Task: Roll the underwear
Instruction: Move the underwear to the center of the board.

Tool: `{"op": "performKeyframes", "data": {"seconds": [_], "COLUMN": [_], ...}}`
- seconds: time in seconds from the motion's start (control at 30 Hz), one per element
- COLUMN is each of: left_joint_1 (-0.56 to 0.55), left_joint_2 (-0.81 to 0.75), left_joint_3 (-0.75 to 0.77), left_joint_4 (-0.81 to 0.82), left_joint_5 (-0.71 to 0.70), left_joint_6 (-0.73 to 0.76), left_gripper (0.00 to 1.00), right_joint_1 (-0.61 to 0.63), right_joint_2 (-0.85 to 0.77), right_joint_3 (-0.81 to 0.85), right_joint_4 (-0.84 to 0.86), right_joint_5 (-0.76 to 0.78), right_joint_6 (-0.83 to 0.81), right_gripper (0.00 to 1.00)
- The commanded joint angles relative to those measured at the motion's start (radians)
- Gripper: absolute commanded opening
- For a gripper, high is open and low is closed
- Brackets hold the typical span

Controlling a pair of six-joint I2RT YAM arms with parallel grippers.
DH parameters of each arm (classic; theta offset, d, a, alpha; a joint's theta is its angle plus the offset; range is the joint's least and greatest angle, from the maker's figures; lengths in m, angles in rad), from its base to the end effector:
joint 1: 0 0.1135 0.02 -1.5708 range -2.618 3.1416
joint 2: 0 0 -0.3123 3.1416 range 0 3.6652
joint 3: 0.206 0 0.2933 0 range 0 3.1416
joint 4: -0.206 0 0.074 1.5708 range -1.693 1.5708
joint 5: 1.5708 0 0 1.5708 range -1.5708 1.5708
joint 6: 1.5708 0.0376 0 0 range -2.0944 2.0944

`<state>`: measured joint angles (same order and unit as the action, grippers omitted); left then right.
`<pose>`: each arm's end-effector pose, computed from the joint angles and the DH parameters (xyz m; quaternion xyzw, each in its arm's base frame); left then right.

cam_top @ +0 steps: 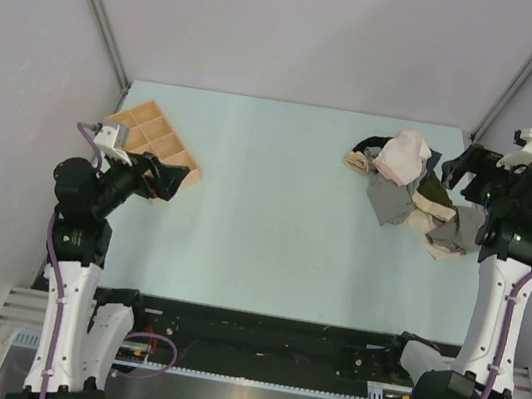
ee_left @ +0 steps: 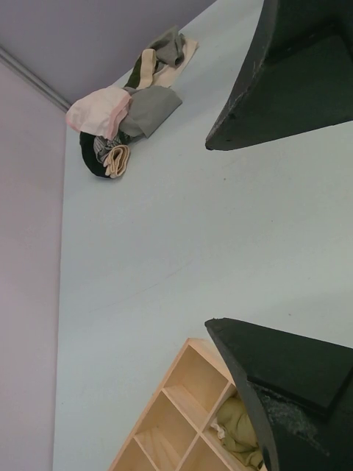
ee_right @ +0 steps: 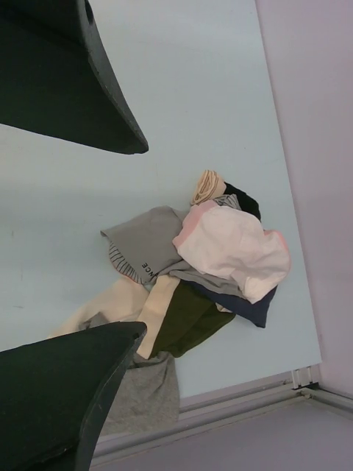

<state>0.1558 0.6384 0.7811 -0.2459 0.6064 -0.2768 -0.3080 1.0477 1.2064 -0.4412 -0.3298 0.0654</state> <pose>0.1507 0.0020 0.3890 0.0432 0.7352 -0.2600 0.6246 0.2355 -0.0621 0.4581 0.0496 0.7934 0.0586 0.6039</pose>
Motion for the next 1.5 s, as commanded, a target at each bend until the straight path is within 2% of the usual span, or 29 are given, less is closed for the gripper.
{"op": "performKeyframes", "data": {"seconds": [0.0, 0.1, 0.13, 0.2, 0.23, 0.4, 0.43, 0.5, 0.53, 0.63, 0.83, 1.03, 1.2, 1.47], "left_joint_1": [-0.010, -0.010, -0.010, -0.012, -0.012, -0.010, -0.010, -0.012, -0.013, -0.035, -0.099, -0.101, -0.099, -0.099], "left_joint_2": [-0.011, 0.001, 0.010, 0.021, 0.030, 0.063, 0.067, 0.090, 0.096, 0.119, 0.168, 0.239, 0.262, 0.267], "left_joint_3": [-0.009, -0.022, -0.029, -0.037, -0.043, -0.065, -0.074, -0.086, -0.092, -0.126, -0.137, -0.125, -0.121, -0.120], "left_joint_4": [-0.009, 0.000, 0.005, 0.017, 0.022, 0.057, 0.059, 0.068, 0.068, 0.085, 0.082, 0.088, 0.074, 0.076], "left_joint_5": [0.050, 0.055, 0.055, 0.058, 0.059, 0.061, 0.061, 0.056, 0.052, 0.070, 0.072, 0.099, 0.102, 0.102], "left_joint_6": [0.039, 0.039, 0.039, 0.037, 0.037, 0.028, 0.024, 0.018, 0.018, 0.040, 0.088, 0.091, 0.097, 0.099], "left_gripper": [1.00, 1.00, 1.00, 1.00, 1.00, 1.00, 1.00, 1.00, 1.00, 1.00, 0.98, 1.00, 1.00, 1.00], "right_joint_1": [-0.005, -0.006, -0.006, -0.016, -0.017, -0.017, -0.014, 0.035, 0.061, 0.162, 0.175, 0.194, 0.211, 0.211], "right_joint_2": [-0.002, 0.005, 0.006, 0.009, 0.009, 0.080, 0.096, 0.153, 0.173, 0.282, 0.498, 0.641, 0.761, 0.845], "right_joint_3": [0.036, 0.035, 0.036, 0.036, 0.036, 0.036, 0.036, 0.036, 0.036, 0.033, 0.035, 0.056, 0.113, 0.151], "right_joint_4": [0.002, -0.005, -0.014, -0.039, -0.077, -0.149, -0.160, -0.198, -0.217, -0.270, -0.223, -0.105, -0.084, -0.079], "right_joint_5": [-0.043, -0.135, -0.165, -0.346, -0.461, -0.583, -0.578, -0.470, -0.349, -0.144, 0.047, 0.097, 0.049, 0.017], "right_joint_6": [-0.041, -0.062, -0.116, -0.194, -0.287, -0.380, -0.392, -0.453, -0.484, -0.582, -0.641, -0.609, -0.550, -0.513], "right_gripper": [1.00, 1.00, 1.00, 1.00, 1.00, 1.00, 0.99, 1.00, 1.00, 0.96, 0.84, 0.79, 0.74, 0.56]}}
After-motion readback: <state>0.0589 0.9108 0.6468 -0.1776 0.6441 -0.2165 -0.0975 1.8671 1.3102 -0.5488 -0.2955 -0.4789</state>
